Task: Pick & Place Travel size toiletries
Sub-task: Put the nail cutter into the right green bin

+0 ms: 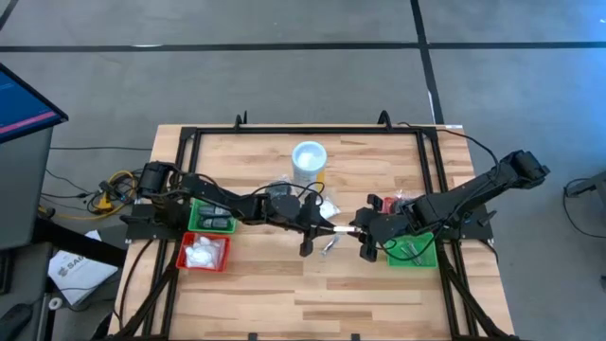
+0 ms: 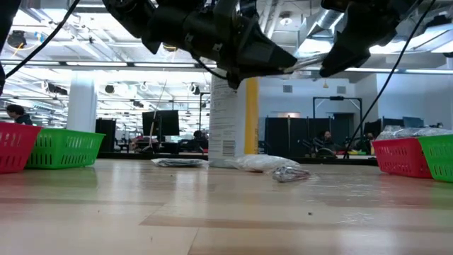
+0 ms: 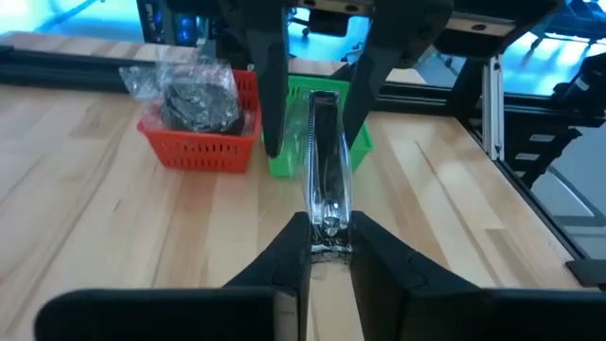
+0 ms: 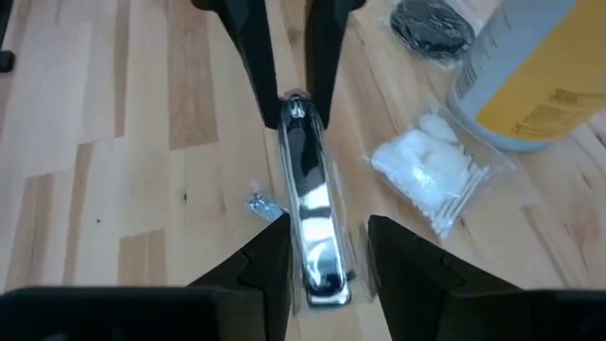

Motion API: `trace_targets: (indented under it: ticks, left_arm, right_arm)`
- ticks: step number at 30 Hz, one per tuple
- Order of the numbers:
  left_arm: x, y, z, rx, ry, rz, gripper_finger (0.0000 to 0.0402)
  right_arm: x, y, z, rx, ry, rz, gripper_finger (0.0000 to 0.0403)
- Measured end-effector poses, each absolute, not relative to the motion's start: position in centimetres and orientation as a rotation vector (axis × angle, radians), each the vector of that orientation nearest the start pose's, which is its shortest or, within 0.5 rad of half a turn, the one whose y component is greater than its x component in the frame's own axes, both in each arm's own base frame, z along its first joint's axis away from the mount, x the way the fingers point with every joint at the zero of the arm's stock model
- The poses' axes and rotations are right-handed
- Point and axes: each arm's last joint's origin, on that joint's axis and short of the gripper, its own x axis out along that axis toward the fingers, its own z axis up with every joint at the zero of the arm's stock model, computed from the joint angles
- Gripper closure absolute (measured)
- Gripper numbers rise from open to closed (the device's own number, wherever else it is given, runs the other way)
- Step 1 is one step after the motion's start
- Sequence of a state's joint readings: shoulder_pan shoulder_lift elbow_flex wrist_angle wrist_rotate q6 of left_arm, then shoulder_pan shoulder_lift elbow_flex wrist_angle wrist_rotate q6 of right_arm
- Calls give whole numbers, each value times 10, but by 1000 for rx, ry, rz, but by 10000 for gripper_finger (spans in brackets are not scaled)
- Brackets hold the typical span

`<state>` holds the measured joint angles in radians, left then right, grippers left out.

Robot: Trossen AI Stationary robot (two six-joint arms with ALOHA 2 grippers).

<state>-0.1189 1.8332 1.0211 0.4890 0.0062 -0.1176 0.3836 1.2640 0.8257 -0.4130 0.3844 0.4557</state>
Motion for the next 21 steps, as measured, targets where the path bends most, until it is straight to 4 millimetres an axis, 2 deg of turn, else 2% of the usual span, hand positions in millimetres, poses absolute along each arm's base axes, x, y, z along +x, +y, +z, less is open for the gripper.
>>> trace_targets:
  ticks: [9, 15, 21]
  left_arm:
    - [391, -46, 194, -91, 321, -106, 356]
    - [391, -46, 194, -85, 321, -109, 355]
    - [391, -46, 194, -88, 323, -110, 352]
  right_arm:
    - [238, 84, 236, 59, 742, -144, 300]
    - [238, 85, 236, 54, 751, -130, 365]
    - [238, 85, 236, 25, 755, -105, 367]
